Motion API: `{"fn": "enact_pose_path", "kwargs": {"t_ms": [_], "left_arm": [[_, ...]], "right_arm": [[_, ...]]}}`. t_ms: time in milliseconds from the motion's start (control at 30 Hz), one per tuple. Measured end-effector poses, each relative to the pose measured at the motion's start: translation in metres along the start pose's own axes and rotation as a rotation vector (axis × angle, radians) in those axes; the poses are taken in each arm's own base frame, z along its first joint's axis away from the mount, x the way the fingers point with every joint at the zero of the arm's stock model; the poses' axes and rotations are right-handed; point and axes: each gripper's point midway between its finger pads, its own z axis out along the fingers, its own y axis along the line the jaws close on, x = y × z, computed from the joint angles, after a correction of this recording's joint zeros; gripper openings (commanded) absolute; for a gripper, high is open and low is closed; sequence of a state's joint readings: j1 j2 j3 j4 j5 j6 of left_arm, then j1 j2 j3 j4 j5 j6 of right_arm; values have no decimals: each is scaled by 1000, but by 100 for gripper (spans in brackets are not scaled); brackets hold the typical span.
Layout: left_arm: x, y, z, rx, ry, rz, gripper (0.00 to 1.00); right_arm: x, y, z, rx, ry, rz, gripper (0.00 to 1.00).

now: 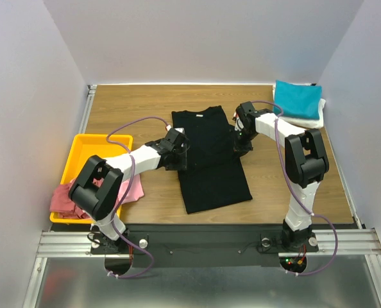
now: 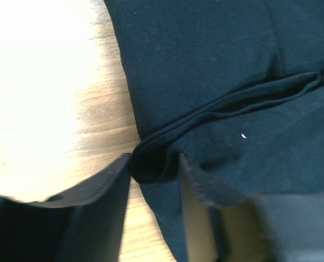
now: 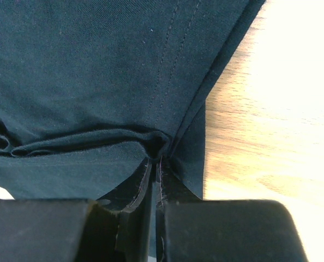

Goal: Fold and stack the t-shirts
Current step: Fold the tshirt

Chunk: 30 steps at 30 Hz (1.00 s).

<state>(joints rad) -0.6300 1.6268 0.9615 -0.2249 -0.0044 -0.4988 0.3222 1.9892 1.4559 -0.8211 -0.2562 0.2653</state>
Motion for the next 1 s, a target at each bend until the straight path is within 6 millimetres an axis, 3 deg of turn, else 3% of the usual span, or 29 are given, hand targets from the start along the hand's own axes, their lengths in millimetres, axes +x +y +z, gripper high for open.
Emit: {"fn": "enact_pose_path", "kwargs": {"t_ms": [233,533,767,1000], "left_arm": [[4,2,8,-5,24,8,1],[0,-4,4,20,18,0,0],[-13,-15,-8,62,-19,-14,0],[-27,-25,-18,90,-54,-24,0]], "right_arm": [[0,0,0,1,0,3,0],[4,-2,-17,29,-47,34,0],[-7,-2,-47,64,-151,51,0],[-11,-7,-55,102,-191,71,0]]}}
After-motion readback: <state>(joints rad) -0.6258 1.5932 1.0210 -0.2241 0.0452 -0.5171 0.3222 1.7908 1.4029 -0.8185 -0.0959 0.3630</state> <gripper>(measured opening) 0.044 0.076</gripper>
